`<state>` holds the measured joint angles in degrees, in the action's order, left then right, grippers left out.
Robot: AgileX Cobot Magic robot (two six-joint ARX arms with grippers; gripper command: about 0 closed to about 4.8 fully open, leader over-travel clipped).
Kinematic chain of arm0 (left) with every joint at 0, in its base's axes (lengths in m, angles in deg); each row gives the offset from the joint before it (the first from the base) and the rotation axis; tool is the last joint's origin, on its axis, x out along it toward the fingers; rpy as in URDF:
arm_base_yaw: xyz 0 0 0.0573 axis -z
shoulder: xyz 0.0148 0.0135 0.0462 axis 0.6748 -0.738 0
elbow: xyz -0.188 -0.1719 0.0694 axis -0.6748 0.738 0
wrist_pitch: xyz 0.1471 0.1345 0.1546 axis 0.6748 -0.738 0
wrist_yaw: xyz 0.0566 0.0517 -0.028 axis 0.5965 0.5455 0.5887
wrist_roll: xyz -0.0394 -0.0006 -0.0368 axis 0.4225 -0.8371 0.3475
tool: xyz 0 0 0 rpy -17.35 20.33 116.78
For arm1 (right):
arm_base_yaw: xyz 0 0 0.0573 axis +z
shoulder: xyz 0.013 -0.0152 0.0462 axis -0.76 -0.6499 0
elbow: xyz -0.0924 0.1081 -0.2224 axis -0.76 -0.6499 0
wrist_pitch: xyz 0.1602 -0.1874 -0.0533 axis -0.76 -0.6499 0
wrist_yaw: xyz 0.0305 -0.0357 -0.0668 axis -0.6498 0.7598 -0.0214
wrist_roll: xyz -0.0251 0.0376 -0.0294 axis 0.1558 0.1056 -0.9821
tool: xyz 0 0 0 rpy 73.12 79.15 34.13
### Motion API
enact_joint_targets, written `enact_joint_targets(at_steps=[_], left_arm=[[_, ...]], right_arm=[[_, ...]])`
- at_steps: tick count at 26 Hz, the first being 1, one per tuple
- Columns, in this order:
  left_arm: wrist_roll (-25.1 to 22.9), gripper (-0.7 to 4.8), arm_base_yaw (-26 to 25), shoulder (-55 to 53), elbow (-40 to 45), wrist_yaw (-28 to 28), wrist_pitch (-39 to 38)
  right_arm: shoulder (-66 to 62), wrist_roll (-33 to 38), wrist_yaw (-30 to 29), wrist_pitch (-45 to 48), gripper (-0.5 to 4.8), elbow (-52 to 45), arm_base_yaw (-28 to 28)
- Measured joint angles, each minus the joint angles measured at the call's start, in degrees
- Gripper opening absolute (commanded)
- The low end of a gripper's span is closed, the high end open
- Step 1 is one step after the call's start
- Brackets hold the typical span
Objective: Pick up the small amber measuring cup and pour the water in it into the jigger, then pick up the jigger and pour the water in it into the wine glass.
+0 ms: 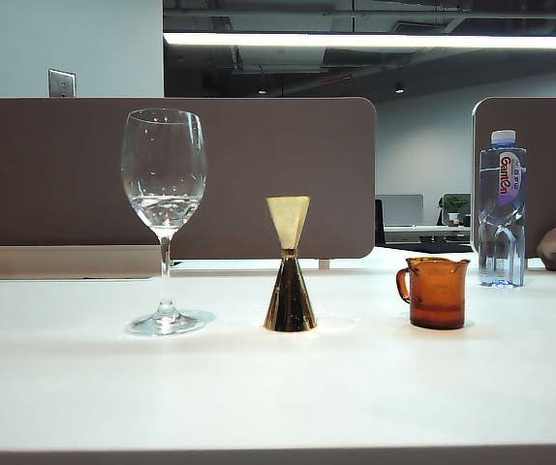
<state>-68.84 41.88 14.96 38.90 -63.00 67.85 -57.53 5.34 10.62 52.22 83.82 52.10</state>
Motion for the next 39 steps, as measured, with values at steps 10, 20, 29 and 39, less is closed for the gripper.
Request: enact_joint_targets(at_steps=[10,20,29,39], left_arm=[[0.0,-0.02,13.0,-13.2,-14.6,0.1,14.9],[0.0,-0.02,23.3,-26.7,-49.9,-7.9,-21.2],[0.2,0.26,34.6,-27.2,-52.7,-7.9,-38.0],[2.4,0.26,40.2,-27.4,-52.5,-6.0,-38.9]], right_arm=[[0.0,0.0,0.0,0.0,0.22,0.0,0.0],[0.0,0.0,0.0,0.0,0.22,0.0,0.0],[0.0,0.0,0.0,0.0,0.22,0.0,0.0],[0.0,0.0,0.0,0.0,0.22,0.0,0.0]])
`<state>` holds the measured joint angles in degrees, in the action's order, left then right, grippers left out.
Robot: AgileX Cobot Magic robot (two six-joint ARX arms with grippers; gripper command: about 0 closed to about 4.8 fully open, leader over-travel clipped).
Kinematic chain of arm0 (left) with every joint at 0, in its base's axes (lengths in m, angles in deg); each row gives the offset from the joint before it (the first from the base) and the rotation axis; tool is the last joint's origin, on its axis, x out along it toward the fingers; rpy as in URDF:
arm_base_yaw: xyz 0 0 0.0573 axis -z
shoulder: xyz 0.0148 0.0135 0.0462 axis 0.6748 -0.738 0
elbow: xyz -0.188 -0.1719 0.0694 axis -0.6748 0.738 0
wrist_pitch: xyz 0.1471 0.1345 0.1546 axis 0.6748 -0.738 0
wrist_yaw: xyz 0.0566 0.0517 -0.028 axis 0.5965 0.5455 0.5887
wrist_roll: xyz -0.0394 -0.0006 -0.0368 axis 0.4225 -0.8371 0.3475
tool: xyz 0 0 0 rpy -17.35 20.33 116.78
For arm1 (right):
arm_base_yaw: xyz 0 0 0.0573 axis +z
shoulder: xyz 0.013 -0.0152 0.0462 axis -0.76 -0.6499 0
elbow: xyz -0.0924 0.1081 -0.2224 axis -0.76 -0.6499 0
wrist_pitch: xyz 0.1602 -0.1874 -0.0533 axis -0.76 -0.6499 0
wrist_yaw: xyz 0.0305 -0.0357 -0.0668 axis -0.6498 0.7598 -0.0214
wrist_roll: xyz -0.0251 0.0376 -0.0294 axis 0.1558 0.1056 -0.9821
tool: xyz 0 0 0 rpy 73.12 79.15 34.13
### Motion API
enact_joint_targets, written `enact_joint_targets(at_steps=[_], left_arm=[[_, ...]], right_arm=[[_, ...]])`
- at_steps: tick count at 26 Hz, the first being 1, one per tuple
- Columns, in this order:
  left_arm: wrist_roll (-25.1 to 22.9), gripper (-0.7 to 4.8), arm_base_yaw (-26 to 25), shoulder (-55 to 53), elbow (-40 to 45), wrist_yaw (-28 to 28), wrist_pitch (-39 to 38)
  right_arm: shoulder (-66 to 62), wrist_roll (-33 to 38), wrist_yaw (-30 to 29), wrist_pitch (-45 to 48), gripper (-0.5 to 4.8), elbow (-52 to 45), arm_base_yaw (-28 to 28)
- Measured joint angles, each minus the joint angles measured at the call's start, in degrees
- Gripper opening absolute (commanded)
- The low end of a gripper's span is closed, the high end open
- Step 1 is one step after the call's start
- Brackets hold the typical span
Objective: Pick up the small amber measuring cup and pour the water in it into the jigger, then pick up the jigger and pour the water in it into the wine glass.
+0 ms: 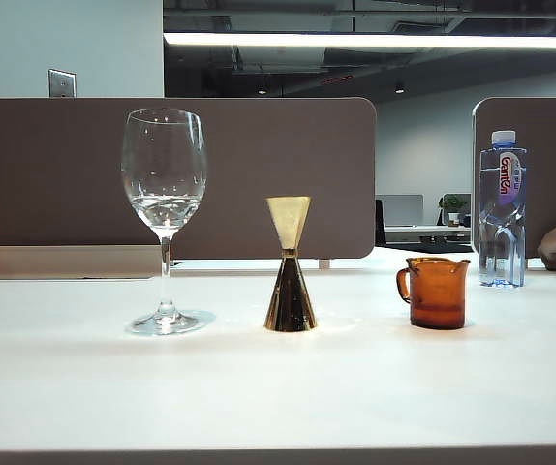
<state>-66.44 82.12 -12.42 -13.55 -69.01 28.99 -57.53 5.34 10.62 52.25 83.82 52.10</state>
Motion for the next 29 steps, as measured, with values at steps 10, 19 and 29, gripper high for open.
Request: enact_joint_targets(at_steps=[10,19,29], left_arm=[[0.2,0.26,0.5,0.0,0.0,0.1,1.6],[0.2,0.26,0.4,0.0,0.0,0.4,1.6],[0.2,0.26,-0.9,0.0,0.0,0.2,1.6]], right_arm=[[0.0,0.0,0.0,0.0,0.22,0.0,0.0],[0.0,0.0,0.0,0.0,0.22,0.0,0.0],[0.0,0.0,0.0,0.0,0.22,0.0,0.0]])
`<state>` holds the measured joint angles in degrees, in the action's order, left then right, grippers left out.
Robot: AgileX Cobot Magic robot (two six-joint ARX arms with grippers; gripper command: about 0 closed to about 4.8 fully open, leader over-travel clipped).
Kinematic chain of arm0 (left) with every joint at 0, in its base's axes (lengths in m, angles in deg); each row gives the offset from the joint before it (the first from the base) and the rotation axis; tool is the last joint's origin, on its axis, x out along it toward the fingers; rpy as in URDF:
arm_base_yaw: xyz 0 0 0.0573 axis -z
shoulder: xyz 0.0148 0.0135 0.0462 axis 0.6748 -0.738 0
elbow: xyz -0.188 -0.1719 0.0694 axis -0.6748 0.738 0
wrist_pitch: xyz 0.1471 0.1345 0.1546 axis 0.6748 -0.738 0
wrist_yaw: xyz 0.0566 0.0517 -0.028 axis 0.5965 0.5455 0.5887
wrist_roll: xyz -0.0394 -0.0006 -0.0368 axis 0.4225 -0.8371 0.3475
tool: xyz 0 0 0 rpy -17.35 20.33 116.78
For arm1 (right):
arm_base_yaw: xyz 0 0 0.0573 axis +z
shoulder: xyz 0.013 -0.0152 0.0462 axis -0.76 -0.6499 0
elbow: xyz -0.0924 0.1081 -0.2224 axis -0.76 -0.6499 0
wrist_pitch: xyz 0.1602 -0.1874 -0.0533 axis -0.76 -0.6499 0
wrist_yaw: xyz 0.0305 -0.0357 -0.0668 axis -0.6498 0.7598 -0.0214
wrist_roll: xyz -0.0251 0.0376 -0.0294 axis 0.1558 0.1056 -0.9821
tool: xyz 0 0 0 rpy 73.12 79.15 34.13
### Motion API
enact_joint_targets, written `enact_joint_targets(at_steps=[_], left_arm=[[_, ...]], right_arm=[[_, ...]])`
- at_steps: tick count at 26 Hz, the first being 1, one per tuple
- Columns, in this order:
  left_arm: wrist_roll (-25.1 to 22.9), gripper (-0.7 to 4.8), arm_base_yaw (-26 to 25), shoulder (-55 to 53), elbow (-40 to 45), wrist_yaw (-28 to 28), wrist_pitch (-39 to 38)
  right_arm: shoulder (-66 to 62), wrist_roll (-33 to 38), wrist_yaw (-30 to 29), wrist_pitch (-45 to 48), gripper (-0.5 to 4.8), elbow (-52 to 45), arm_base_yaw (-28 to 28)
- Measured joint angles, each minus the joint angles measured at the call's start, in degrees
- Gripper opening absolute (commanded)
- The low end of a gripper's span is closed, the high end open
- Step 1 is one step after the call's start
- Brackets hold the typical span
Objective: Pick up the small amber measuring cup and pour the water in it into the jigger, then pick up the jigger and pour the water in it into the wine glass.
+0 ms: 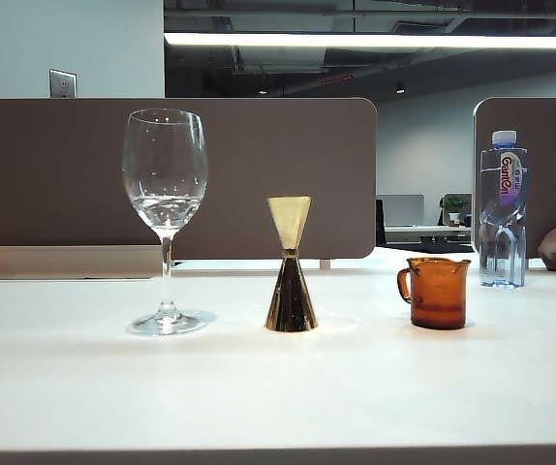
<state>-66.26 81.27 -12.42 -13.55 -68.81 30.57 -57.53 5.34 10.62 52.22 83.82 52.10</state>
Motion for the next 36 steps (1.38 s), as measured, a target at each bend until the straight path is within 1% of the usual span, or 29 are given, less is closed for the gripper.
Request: enact_joint_targets(at_steps=[2,7,36], left_arm=[[0.0,0.26,-1.5,0.0,0.0,-1.0,0.0],[0.0,0.26,-1.4,0.0,0.0,-2.3,0.0],[0.0,0.26,-1.4,0.0,0.0,-2.3,0.0]], right_arm=[[0.0,0.0,0.0,0.0,0.22,0.0,0.0],[0.0,0.0,0.0,0.0,0.22,0.0,0.0],[0.0,0.0,0.0,0.0,0.22,0.0,0.0]])
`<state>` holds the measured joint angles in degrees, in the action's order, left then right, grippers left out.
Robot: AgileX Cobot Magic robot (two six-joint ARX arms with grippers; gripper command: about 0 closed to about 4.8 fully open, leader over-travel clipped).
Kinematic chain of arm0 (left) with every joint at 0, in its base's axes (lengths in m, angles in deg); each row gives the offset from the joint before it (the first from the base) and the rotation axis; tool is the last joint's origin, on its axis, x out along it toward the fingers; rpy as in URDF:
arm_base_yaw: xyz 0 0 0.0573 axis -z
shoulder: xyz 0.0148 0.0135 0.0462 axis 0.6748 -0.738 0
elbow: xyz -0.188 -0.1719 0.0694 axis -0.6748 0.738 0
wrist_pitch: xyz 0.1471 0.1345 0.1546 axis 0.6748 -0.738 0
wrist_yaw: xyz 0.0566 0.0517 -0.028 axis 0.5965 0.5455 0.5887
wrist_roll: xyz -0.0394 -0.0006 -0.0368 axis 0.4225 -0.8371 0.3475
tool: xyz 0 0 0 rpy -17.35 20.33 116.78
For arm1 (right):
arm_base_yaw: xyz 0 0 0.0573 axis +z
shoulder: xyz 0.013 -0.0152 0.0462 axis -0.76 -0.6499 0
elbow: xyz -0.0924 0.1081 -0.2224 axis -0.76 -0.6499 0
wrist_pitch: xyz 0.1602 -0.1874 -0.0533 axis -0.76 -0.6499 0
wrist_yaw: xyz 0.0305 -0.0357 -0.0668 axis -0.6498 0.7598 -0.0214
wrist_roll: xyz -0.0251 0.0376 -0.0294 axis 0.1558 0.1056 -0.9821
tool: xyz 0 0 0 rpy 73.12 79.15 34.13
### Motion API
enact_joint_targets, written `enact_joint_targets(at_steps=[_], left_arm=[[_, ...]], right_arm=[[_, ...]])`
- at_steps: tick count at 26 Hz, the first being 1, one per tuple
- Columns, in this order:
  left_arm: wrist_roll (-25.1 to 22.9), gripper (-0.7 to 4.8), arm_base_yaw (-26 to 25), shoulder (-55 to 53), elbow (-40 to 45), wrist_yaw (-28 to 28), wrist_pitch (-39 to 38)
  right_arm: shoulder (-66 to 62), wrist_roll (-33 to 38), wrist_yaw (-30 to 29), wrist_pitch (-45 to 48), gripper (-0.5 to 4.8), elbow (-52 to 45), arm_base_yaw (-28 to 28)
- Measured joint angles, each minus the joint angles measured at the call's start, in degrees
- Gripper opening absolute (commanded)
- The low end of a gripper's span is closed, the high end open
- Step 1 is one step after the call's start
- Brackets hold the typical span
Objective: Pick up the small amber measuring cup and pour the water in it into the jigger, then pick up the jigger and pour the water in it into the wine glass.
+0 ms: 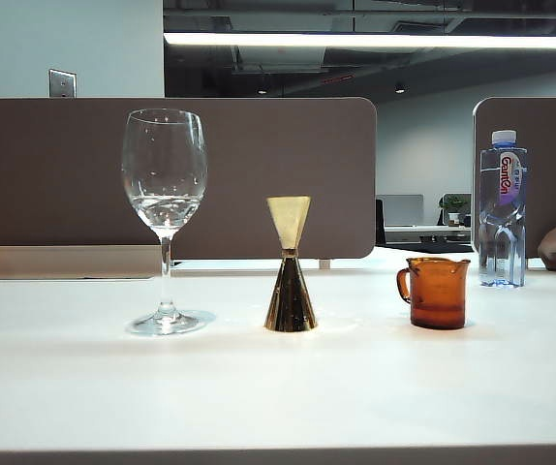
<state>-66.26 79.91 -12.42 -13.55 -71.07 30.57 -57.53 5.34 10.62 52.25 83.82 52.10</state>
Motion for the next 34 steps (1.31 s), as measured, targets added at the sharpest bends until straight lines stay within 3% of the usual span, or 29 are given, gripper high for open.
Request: enact_joint_targets(at_steps=[17,23,32,34], left_arm=[[0.0,0.26,0.0,0.0,0.0,0.0,0.0],[0.0,0.26,0.0,0.0,0.0,0.0,0.0],[0.0,0.26,0.0,0.0,0.0,0.0,0.0],[0.0,0.26,0.0,0.0,0.0,0.0,0.0]], right_arm=[[0.0,0.3,0.0,0.0,0.22,0.0,0.0],[0.0,8.5,-1.1,-1.2,0.22,0.8,0.0],[-0.2,7.5,-1.3,-8.7,0.22,23.7,0.0],[-3.7,1.0,-1.1,-16.1,0.22,31.6,0.0]])
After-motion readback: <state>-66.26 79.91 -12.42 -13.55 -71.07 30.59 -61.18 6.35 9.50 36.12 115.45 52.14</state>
